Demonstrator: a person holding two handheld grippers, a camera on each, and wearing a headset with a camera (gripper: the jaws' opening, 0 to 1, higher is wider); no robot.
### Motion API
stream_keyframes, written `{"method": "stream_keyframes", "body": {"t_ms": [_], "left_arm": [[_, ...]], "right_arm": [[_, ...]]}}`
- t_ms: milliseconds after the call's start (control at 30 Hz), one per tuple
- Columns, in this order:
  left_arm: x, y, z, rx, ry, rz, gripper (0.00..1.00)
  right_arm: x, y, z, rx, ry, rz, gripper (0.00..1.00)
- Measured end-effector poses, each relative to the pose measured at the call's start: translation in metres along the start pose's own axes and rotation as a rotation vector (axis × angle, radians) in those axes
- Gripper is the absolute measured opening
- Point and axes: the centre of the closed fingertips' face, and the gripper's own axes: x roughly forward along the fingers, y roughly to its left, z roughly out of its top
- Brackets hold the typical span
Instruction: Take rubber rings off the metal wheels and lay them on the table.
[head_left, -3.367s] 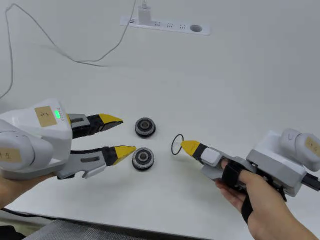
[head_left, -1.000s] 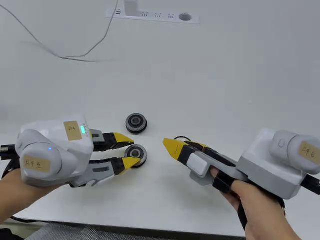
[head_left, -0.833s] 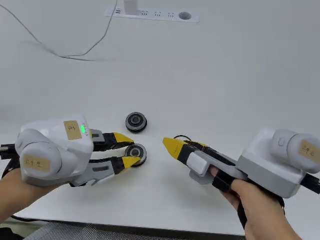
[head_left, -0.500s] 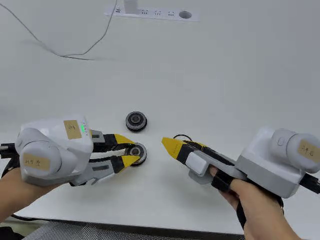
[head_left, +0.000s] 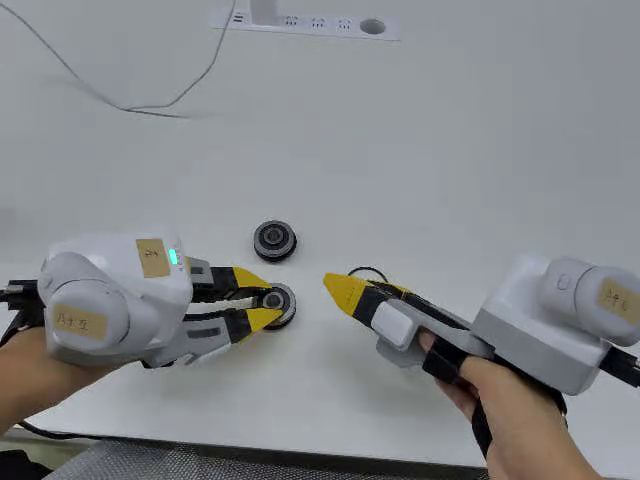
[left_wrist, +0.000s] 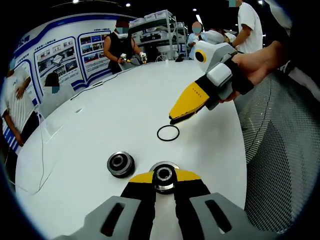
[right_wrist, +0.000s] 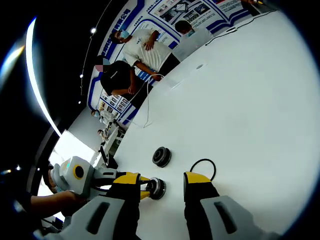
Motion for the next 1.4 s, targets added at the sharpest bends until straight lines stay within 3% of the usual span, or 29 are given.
{"method": "stream_keyframes", "body": {"t_ms": [267, 433, 667, 933, 1400], "left_arm": [[-0.002, -0.002, 0.003, -0.016, -0.020, 0.005, 0.14], [-0.002, -0.002, 0.004, -0.020, -0.021, 0.000, 0.14], [-0.001, 0.003, -0.001, -0.022, -0.024, -0.008, 0.14], [0.001, 0.004, -0.004, -0.019, -0.033, -0.015, 0.13], [0.001, 0.004, -0.005, -0.020, -0.035, -0.015, 0.13]], "right_arm": [[0.005, 0.008, -0.011, 0.026, 0.024, 0.041, 0.35], [0.011, 0.015, -0.025, 0.069, 0.061, 0.070, 0.41], [0.023, 0.026, -0.030, 0.123, 0.072, 0.099, 0.48], [0.033, 0.029, -0.038, 0.134, 0.121, 0.107, 0.47], [0.038, 0.033, -0.047, 0.142, 0.161, 0.116, 0.46]]}}
